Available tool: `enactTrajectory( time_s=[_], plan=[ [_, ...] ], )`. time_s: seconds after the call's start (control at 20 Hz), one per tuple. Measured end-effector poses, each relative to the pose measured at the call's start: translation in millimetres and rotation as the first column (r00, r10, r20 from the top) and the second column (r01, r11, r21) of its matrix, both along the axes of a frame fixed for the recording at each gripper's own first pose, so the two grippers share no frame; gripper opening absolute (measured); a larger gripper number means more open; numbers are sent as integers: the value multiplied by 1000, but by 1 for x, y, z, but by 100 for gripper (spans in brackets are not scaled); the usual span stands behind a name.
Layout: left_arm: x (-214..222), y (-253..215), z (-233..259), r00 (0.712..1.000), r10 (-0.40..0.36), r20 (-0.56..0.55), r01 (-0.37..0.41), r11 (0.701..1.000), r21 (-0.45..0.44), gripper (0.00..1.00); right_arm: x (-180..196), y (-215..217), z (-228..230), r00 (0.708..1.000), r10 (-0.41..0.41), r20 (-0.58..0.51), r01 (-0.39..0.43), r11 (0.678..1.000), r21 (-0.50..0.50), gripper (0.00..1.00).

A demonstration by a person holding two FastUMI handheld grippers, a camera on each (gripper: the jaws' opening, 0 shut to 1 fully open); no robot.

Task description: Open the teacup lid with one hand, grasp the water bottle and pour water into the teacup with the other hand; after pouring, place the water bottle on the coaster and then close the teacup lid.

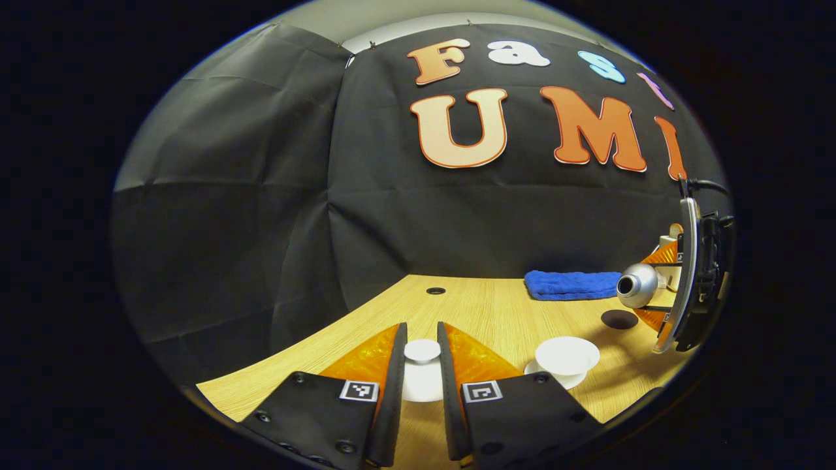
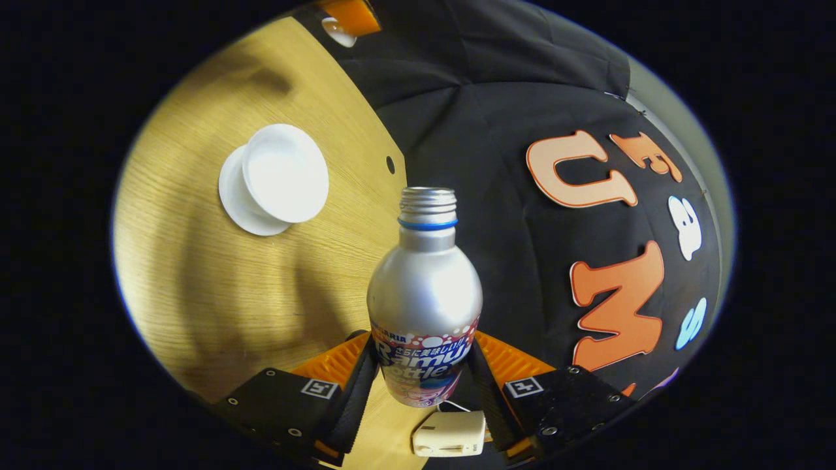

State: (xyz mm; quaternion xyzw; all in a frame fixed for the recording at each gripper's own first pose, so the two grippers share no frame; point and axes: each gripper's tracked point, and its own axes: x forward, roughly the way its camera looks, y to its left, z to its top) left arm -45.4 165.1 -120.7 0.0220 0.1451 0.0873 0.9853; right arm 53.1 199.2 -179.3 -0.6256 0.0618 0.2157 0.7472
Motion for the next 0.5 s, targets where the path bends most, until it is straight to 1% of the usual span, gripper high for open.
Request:
enactTrajectory(
  time_s=[0.3, 0.45, 0.5],
  plan=[
    [-2, 3, -3, 1000, 5, -4, -5, 1000, -7, 33, 5, 6, 8, 993, 65, 102, -54, 993, -108, 78],
    [-3, 4, -3, 1000, 6, -4, -6, 1000, -8, 33, 7, 7, 12, 988, 89, 130, -71, 988, -139, 78],
    [-3, 4, -3, 1000, 5, -3, -5, 1000, -7, 33, 7, 8, 14, 986, 96, 139, -76, 986, -146, 74]
  ],
)
